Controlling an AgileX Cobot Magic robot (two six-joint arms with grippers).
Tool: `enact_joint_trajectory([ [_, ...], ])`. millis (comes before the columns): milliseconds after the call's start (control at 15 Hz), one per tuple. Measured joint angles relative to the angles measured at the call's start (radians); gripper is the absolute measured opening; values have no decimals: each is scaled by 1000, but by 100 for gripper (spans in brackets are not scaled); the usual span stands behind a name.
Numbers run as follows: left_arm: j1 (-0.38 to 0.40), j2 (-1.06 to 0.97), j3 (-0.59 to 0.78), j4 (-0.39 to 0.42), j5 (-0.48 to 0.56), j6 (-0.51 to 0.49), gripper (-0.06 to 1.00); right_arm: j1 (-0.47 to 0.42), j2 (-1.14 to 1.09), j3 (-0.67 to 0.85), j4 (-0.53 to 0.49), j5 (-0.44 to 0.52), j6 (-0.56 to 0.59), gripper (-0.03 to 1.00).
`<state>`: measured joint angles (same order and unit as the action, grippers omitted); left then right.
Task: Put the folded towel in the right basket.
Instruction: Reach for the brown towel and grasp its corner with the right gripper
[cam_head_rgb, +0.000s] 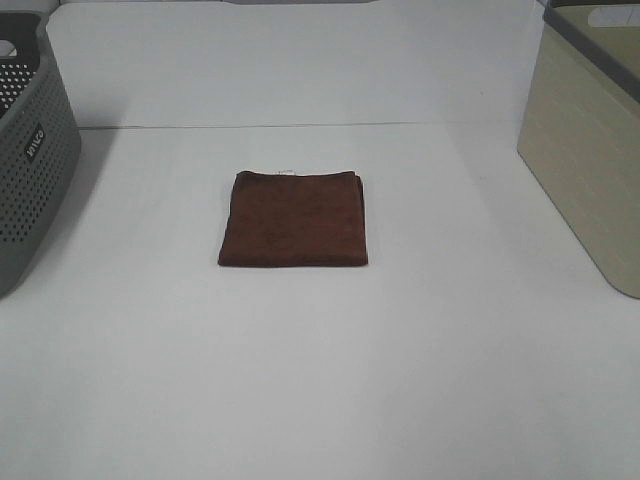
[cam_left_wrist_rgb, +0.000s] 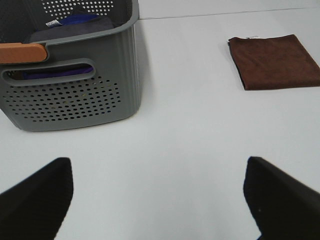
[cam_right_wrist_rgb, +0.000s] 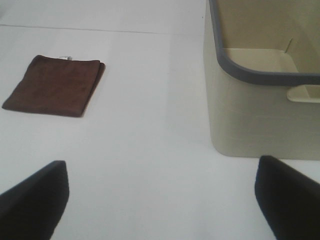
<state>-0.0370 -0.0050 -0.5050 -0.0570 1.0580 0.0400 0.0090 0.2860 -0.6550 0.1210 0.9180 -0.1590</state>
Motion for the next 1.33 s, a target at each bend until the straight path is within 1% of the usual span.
enact_joint_trajectory([
  [133, 0, 0, 0, 0, 0, 0, 88, 0, 167, -97, 49, -7, -3, 93],
  [333, 0, 0, 0, 0, 0, 0, 88, 0, 436, -276, 170, -7, -85, 92],
  [533, 0, 0, 0, 0, 0, 0, 88, 0, 720, -448, 325, 50, -178, 92],
  [667, 0, 0, 0, 0, 0, 0, 88, 3, 891, -525, 412, 86, -222, 92],
  [733, 0, 0, 0, 0, 0, 0, 88, 25, 972, -557, 424, 82, -232, 92],
  [800, 0, 0, 0, 0, 0, 0, 88, 73, 1038, -585, 424, 71, -237, 92],
  [933, 0, 0, 0, 0, 0, 0, 88, 187, 1175, -627, 430, 15, -237, 92],
  [1067, 0, 0, 0, 0, 0, 0, 88, 263, 1318, -669, 442, -32, -217, 92],
  [1133, 0, 0, 0, 0, 0, 0, 88, 281, 1386, -690, 447, -38, -210, 92],
  [1333, 0, 0, 0, 0, 0, 0, 88, 286, 1554, -756, 454, -40, -209, 91],
])
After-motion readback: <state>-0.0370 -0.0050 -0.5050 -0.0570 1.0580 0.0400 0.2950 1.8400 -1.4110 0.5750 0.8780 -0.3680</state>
